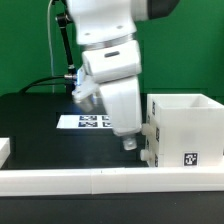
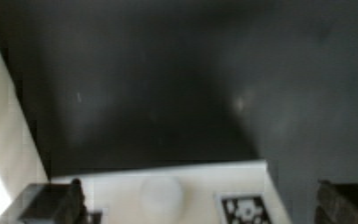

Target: Assemble drawer

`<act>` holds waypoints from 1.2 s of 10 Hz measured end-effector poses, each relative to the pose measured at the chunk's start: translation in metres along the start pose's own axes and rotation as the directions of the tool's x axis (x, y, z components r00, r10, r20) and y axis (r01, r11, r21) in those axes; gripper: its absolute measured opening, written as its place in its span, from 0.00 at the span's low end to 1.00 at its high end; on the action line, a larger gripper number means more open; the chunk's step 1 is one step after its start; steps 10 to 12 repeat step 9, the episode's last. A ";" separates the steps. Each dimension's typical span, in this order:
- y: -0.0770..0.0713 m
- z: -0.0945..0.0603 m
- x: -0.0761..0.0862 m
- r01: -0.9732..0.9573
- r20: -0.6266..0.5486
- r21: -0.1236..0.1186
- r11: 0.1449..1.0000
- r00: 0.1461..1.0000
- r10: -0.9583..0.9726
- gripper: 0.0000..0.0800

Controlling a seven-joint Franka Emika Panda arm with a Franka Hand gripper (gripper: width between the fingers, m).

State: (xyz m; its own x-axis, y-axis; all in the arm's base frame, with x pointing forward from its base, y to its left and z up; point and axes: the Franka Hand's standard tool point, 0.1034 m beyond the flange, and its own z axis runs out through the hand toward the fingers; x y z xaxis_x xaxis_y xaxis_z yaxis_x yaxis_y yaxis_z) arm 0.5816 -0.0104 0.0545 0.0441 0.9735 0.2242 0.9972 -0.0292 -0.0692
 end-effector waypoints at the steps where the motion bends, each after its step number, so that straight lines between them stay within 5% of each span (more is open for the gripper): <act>1: -0.003 -0.009 -0.006 -0.023 0.007 -0.014 1.000 1.000 0.023 0.81; 2: -0.007 -0.020 -0.011 -0.068 0.021 -0.059 0.996 0.997 0.069 0.81; 12: -0.011 -0.015 -0.012 -0.070 0.021 -0.050 0.996 0.997 0.072 0.81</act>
Offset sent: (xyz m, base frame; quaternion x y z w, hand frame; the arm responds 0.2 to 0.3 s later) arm 0.0000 0.0000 0.0000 0.0000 0.0000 0.0000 1.0000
